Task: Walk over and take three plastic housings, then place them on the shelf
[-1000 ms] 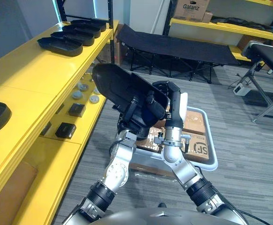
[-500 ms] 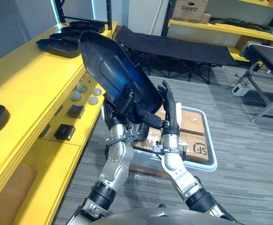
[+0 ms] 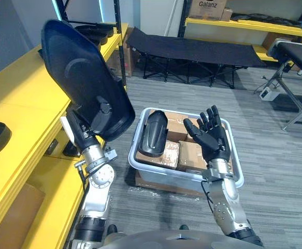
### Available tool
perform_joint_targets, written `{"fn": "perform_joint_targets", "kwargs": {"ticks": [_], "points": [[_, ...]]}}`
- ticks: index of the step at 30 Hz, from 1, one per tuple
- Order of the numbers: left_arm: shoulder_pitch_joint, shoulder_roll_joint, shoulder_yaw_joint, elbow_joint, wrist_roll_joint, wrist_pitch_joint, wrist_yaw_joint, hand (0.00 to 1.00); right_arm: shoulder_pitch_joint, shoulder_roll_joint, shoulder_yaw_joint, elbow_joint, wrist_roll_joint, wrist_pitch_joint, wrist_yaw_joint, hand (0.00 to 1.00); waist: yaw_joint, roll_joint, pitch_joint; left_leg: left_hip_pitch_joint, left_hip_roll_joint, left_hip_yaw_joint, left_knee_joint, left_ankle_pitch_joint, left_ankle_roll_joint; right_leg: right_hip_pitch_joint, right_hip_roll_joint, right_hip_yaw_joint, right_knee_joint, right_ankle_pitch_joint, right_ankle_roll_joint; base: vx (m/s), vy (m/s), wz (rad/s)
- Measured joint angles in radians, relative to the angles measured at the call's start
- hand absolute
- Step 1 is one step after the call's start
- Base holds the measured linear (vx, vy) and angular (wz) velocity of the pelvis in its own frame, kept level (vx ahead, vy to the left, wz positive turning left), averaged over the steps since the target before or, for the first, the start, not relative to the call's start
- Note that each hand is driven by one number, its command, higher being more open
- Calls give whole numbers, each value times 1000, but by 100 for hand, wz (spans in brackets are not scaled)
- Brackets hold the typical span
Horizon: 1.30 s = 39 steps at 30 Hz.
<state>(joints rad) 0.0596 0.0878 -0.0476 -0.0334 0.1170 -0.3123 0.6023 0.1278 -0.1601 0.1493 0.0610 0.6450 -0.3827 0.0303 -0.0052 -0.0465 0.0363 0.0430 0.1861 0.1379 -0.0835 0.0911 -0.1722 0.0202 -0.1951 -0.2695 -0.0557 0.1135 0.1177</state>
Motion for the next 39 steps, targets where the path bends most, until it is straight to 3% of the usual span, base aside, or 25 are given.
{"fn": "perform_joint_targets", "kwargs": {"ticks": [5, 8, 15, 19, 24, 30, 35, 39], "points": [[36, 57, 8, 5, -7, -23, -128, 0, 60, -1, -91, 1, -53, 12, 12, 100, -16, 2, 1, -2, 0, 14, 0, -3, 5, -5, 0, 12, -2, 0, 2, 20, 0, -8], [61, 63, -4, 5, -137, -58, -224, 0, 99, -2, -120, 3, -56, 34, 6, 100, -27, 6, 0, -3, 0, 30, 0, -8, 6, -17, 0, 27, -2, -1, 6, 20, -2, -12], [77, 48, -8, -13, -225, -60, -257, 0, 131, -2, -125, 7, -130, 34, -9, 100, -26, 19, -2, -3, -1, 27, 0, -9, 6, -14, 0, 25, -1, 3, 16, 6, -2, 0], [149, 35, 25, -137, -224, -61, -249, 0, 100, -1, -93, 7, -132, 34, -11, 100, -20, 22, -1, -4, -1, 3, 0, -14, 7, 3, 0, 0, -2, -5, 17, -6, -4, 17], [189, -7, 91, -284, -246, -62, -244, 0, 27, -3, -25, 18, -209, 52, -17, 100, 36, 32, 4, -40, -2, -87, 12, -7, 12, 37, 0, -88, -2, -20, 17, -12, -13, 52], [287, -48, 233, -328, -402, -94, -287, 0, -107, -24, 85, 101, -247, 71, -7, 100, 134, 35, 8, -74, -8, -193, 12, 10, 4, 78, 4, -191, -2, -42, 22, -10, -18, 49], [345, -65, 283, -327, -467, -97, -347, 0, -163, -25, 98, 123, -246, 72, 3, 100, 172, 18, 16, -77, -20, -235, 12, 10, 7, 107, -1, -236, 4, -64, 24, 4, -12, 31], [345, -69, 266, -328, -464, -96, -405, 0, -187, -26, 138, 123, -238, 74, 37, 100, 174, 21, 26, -93, -26, -257, 40, 7, 7, 109, -10, -248, 36, -81, 30, 2, 0, 11]]}}
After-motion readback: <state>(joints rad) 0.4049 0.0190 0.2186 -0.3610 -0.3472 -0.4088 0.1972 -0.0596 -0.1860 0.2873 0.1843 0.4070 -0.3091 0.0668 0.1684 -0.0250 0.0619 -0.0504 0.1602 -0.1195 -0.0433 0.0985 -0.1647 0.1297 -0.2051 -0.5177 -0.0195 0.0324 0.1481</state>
